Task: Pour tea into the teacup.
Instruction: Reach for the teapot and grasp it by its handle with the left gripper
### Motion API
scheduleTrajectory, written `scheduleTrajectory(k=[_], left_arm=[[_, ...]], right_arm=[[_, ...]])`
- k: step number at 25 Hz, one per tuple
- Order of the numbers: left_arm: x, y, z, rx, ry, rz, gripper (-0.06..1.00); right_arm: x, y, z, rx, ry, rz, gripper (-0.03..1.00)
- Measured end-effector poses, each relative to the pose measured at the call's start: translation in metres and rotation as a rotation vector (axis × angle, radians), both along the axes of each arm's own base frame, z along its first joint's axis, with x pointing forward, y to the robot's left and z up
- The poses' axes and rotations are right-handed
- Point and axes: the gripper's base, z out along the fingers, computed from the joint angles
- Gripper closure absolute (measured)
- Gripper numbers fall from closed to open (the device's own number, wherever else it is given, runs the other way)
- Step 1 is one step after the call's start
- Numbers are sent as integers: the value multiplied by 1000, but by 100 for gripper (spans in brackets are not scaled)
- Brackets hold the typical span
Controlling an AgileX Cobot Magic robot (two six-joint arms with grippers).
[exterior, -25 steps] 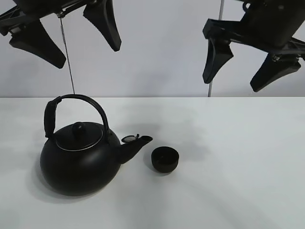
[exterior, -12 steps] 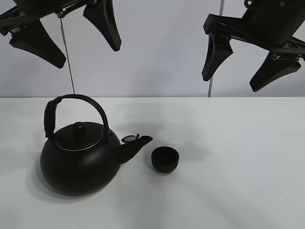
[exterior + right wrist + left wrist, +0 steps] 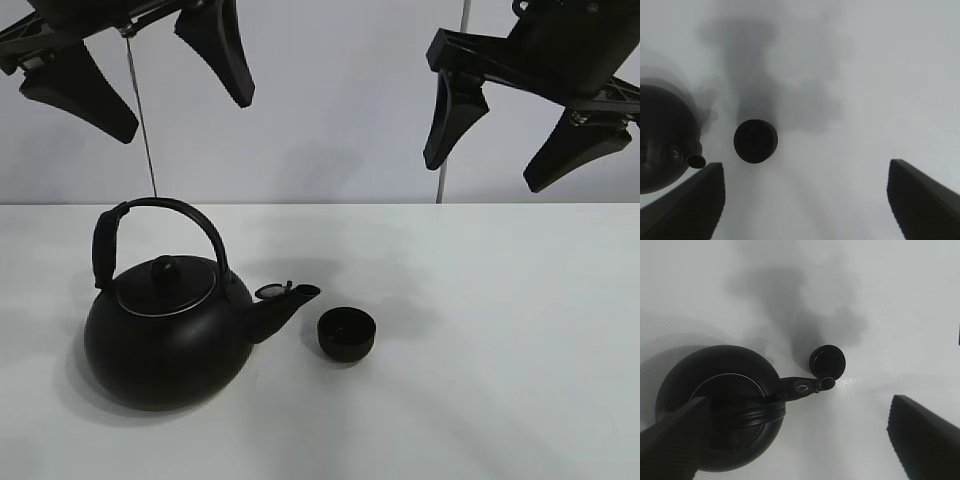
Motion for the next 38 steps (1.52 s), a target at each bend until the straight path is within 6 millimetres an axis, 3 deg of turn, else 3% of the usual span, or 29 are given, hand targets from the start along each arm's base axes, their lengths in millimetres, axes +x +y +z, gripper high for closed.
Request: scheduleTrajectory(k=[16,22,26,38], left_arm=[[0,0,0,19,-28,-45,26],[-2,0,15,20,-214,-107,28],[-20,6,22,16,-416,-122,29],[-65,42,-42,-15,-812,-92,31]], right_arm=[[3,1,1,10,-31,-7,36],[3,1,1,10,-32,-7,36],[3,1,1,10,-33,-7,36],[13,2,7,37,-157,-32,36]])
